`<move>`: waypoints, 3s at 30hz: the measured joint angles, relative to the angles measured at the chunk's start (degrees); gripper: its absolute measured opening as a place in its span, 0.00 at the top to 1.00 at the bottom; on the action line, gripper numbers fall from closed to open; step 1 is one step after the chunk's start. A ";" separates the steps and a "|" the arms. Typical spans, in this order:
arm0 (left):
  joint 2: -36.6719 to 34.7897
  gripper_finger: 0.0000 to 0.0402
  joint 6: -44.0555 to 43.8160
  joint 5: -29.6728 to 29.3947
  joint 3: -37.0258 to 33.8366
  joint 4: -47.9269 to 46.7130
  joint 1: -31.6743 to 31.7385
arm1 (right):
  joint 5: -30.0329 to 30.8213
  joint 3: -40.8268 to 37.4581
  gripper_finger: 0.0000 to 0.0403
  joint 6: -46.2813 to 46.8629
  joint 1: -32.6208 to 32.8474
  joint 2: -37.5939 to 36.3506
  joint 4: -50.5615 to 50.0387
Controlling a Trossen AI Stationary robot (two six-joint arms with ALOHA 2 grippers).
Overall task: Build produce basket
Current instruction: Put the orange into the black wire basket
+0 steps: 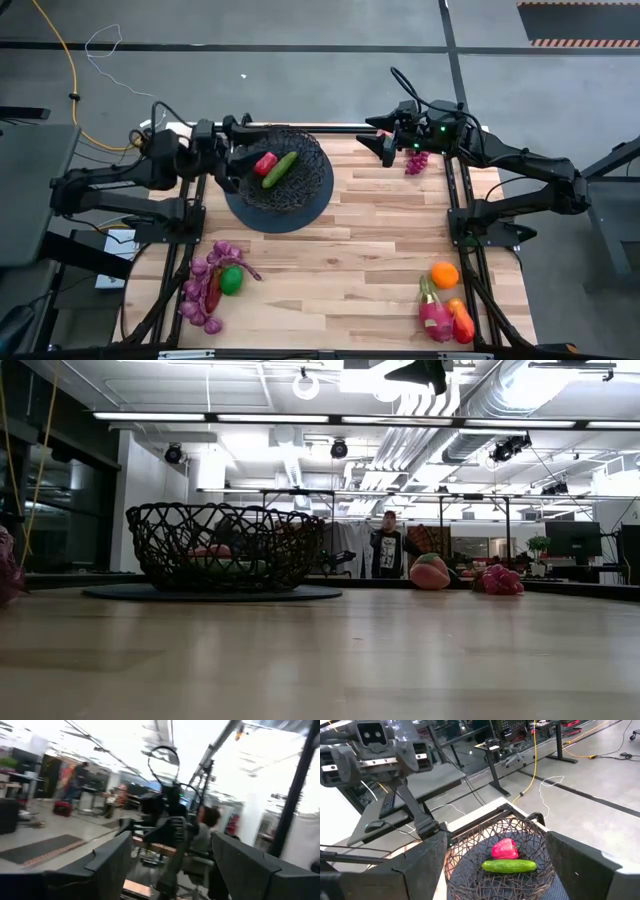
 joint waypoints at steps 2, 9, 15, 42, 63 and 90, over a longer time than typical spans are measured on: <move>-1.16 0.34 -0.12 -1.61 -1.53 0.10 -0.91 | -0.02 0.00 0.18 0.00 0.00 0.00 0.00; -1.81 0.34 0.46 -2.84 -2.69 -0.12 -1.36 | -0.04 0.00 0.18 0.00 0.00 0.00 0.02; -1.81 0.34 2.83 -2.40 -2.69 -0.30 -1.41 | -0.04 -0.01 0.18 0.00 0.00 0.00 0.02; -0.99 0.34 3.38 -4.11 -2.62 -0.48 -1.36 | -9.60 -0.02 0.18 62.08 38.68 0.11 -70.46; -0.78 0.34 3.36 -3.97 -2.62 -0.48 -1.36 | -17.93 -26.56 0.18 92.11 56.45 2.12 -45.71; -0.78 0.34 3.33 -7.06 -2.62 -0.32 -1.36 | -15.88 -36.09 0.18 90.56 57.07 2.62 -37.35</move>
